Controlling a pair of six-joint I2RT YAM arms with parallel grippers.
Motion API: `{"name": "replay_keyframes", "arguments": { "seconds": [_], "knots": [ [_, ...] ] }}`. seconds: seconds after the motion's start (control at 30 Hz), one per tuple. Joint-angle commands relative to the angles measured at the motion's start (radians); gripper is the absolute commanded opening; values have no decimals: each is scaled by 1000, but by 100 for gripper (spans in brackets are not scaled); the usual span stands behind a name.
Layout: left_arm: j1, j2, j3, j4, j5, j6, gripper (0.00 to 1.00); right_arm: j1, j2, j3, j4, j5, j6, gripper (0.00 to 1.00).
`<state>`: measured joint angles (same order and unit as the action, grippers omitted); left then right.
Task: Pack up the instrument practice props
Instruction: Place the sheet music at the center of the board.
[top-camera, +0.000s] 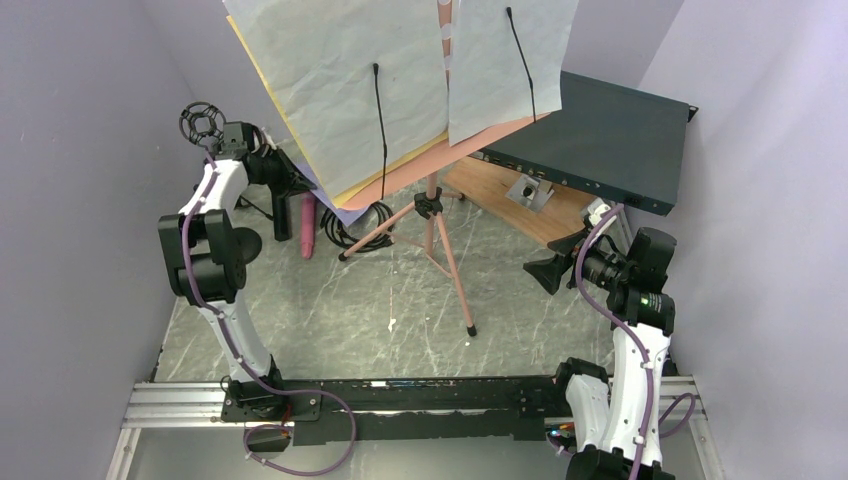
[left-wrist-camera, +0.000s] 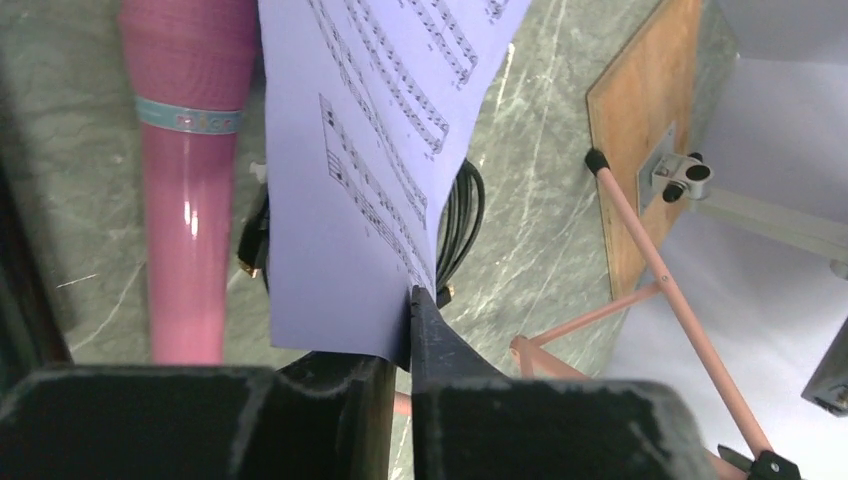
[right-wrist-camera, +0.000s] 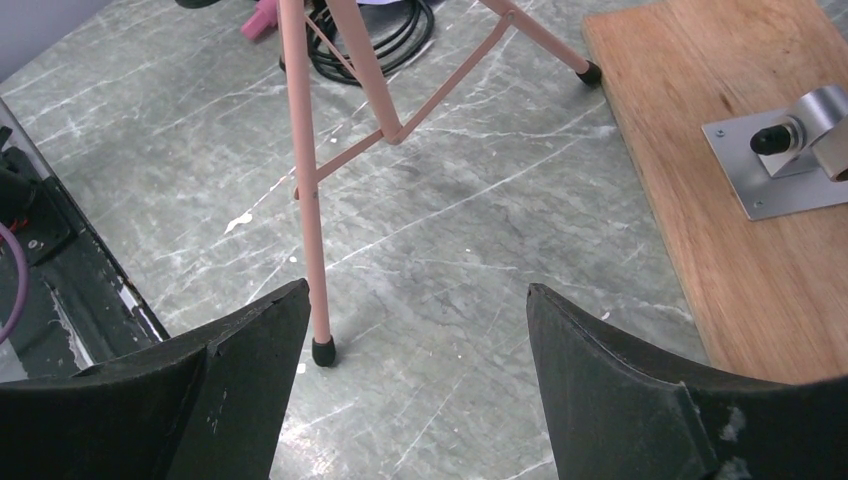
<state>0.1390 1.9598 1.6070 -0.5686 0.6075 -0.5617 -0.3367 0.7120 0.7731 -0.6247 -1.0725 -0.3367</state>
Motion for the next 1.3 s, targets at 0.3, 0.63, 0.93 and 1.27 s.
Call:
{"name": "replay_keyframes", "arguments": {
  "seconds": [0.3,0.63,0.93,1.27],
  "knots": [
    [16,-273,-62,-5,-119,92,69,8,-8,-6,48,12,-9,82],
    [35,-739,-482,314,-57,49,100,7,-4,-6,43,17,-21,83],
    [40,-1043,-641,334,155,28,100,7,9,-12,41,23,-35,84],
    [39,-1241,-607,218,244,3,100,7,21,-18,40,25,-52,85]
  ]
}}
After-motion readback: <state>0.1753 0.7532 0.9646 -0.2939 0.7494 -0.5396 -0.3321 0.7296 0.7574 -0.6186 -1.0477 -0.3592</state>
